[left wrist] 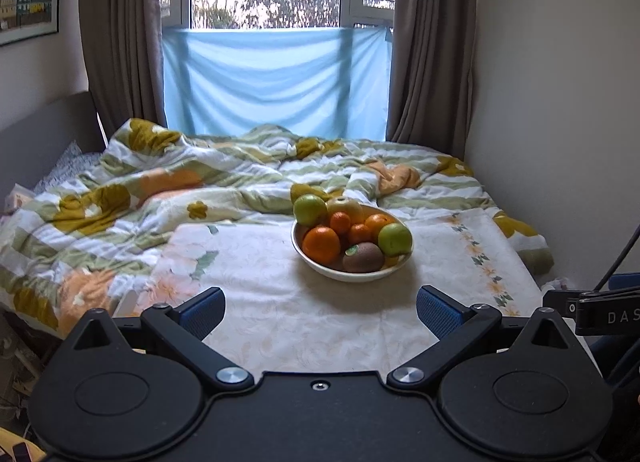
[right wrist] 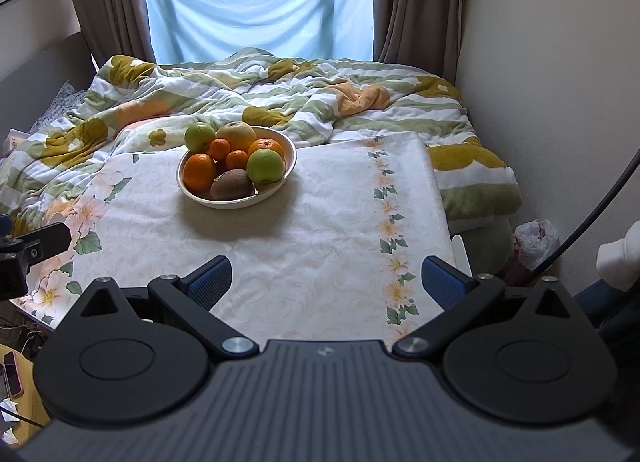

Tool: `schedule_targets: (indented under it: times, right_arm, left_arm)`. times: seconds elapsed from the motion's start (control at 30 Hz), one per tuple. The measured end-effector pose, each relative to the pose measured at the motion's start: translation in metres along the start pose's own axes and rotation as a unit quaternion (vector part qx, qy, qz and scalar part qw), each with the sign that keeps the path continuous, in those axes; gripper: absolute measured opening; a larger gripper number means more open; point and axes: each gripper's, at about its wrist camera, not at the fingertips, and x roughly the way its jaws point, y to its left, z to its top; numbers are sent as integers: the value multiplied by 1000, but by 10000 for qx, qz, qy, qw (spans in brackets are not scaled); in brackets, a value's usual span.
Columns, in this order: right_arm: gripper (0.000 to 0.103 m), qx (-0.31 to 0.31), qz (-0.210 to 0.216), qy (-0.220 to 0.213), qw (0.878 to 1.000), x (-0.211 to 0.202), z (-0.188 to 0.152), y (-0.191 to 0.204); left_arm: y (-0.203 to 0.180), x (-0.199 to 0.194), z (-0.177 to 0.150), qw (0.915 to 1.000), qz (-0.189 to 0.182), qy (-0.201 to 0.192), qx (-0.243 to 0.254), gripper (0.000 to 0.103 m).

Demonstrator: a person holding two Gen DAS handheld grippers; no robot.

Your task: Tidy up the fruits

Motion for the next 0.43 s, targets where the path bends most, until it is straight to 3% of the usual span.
schedule_targets:
  times: [0.17,0.43]
  right_arm:
    - [103,3,-5,6,10000,1,0,0]
    - [103,2,-4,6,10000,1,1,0]
  left_arm:
    - [-2,4,2,9996,229,112,89,103]
    - [1,2,1,9997,145,-133,113,103]
